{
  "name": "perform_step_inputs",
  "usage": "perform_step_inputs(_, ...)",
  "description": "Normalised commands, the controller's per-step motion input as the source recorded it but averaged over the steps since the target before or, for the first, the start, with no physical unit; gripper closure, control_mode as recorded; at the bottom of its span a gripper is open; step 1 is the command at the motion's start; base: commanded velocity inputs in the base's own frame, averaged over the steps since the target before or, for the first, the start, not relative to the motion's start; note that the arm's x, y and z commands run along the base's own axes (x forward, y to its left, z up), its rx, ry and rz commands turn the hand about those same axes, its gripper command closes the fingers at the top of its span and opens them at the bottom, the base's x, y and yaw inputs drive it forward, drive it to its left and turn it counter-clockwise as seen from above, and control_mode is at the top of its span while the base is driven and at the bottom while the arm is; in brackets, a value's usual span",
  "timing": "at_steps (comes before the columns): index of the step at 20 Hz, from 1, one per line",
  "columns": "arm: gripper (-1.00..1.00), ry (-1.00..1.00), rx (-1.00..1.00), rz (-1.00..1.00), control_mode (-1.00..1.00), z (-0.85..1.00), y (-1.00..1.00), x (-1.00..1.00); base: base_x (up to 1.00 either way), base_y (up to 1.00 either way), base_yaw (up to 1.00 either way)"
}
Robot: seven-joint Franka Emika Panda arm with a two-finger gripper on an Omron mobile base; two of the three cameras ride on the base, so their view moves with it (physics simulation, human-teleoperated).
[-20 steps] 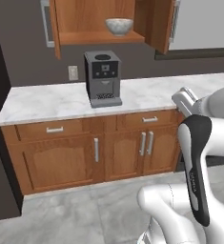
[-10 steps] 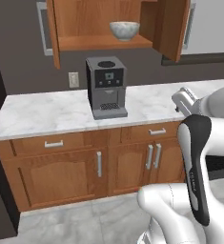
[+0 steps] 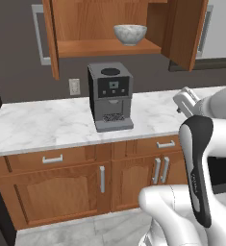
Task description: Move the bowls from the cabinet to the plates on the dining table.
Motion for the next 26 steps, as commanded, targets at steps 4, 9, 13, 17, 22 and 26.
perform_step_inputs(4,-1.00,0.00,0.00,0.00,1.00,0.00,0.00,0.00,0.52,-0.26,0.00)
perform_step_inputs(9,-1.00,0.00,0.00,0.00,1.00,0.00,0.00,0.00,0.52,-0.28,0.00)
perform_step_inputs(13,-1.00,0.00,0.00,0.00,1.00,0.00,0.00,0.00,0.52,-0.30,0.00)
perform_step_inputs(17,-1.00,0.00,0.00,0.00,1.00,0.00,0.00,0.00,0.49,-0.31,0.00)
perform_step_inputs(22,-1.00,0.00,0.00,0.00,1.00,0.00,0.00,0.00,0.48,-0.28,0.00)
perform_step_inputs(26,-1.00,0.00,0.00,0.00,1.00,0.00,0.00,0.00,0.49,-0.19,0.00)
